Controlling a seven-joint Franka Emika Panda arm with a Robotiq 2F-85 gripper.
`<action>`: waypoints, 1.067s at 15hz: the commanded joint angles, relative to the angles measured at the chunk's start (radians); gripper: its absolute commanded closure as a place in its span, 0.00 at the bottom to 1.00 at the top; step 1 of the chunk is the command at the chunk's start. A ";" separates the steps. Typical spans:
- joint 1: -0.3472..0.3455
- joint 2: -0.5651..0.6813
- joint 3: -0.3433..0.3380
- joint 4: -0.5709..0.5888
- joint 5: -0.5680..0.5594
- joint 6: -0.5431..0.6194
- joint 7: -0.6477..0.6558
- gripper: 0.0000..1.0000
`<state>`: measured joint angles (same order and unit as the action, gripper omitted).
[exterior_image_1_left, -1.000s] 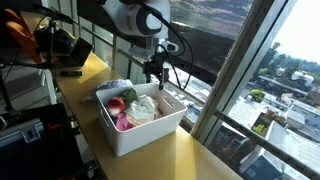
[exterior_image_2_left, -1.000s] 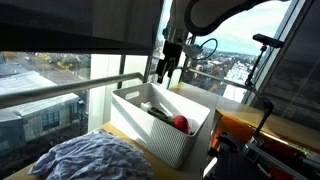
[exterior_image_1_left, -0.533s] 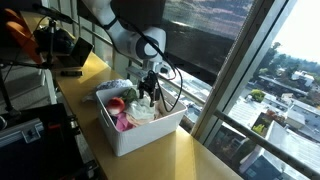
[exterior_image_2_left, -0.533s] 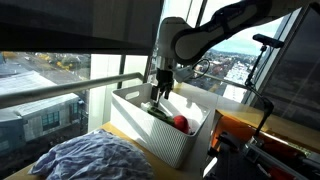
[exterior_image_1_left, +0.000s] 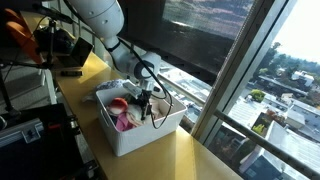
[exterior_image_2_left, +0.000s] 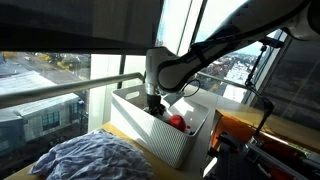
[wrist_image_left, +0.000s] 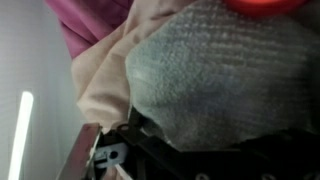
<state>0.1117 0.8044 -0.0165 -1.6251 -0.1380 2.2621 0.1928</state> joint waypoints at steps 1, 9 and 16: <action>-0.003 0.097 -0.006 0.083 0.031 -0.016 -0.003 0.28; -0.058 -0.052 -0.004 -0.018 0.044 -0.061 -0.076 0.87; -0.114 -0.259 -0.007 -0.133 0.049 -0.114 -0.163 1.00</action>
<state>0.0242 0.6632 -0.0229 -1.6947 -0.1085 2.1996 0.0831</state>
